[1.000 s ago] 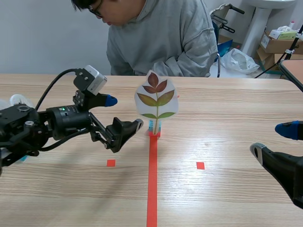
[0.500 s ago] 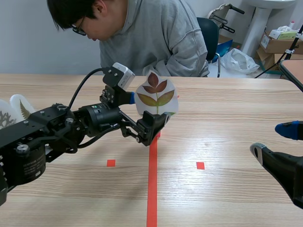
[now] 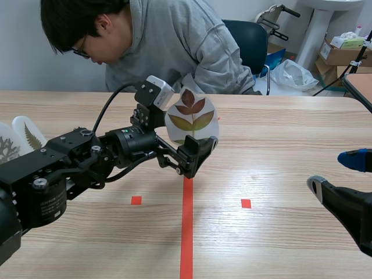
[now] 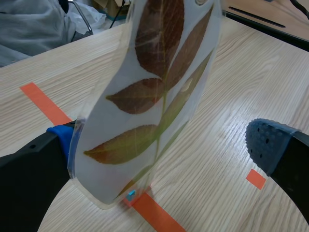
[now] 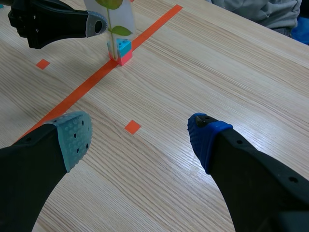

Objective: Do the leaf sorting experiment

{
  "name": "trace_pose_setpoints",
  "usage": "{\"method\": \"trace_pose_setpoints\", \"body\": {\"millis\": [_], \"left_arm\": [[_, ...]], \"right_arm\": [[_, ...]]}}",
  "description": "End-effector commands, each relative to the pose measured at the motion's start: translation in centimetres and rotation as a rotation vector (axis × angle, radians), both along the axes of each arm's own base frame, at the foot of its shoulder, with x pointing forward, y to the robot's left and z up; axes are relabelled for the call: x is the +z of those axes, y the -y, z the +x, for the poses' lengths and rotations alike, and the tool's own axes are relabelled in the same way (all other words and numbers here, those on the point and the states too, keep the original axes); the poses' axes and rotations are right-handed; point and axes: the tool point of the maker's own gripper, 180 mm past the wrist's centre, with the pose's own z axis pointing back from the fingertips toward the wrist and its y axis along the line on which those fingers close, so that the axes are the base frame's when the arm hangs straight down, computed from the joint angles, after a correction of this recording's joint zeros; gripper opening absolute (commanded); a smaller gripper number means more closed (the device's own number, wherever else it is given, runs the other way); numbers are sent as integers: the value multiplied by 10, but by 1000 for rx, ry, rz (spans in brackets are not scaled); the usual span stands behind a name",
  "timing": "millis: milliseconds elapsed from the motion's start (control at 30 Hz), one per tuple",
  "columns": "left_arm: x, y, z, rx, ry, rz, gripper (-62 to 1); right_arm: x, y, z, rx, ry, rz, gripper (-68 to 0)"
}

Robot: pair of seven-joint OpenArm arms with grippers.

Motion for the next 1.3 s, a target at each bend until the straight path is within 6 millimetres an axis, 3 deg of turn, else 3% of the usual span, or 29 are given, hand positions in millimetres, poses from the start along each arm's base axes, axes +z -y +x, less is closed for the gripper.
{"method": "trace_pose_setpoints", "body": {"millis": [0,100,133,433,667,1067,1267], "left_arm": [[11,1,6,1,33,-13,14],[11,1,6,-2,38,-6,14],[11,1,6,-2,38,-6,-14],[11,-1,9,20,46,-3,-422],[12,-1,9,21,49,-8,-569],[15,-1,10,21,56,-11,-568],[19,-17,18,76,55,-22,-568]], "right_arm": [[10,0,5,-3,32,19,-264],[10,0,5,-3,32,19,-264],[10,0,5,-3,32,19,-264],[10,0,5,-3,32,19,-264],[10,0,5,-3,32,19,-264],[10,0,5,-3,32,19,-264],[10,0,5,-3,33,19,-264]]}}
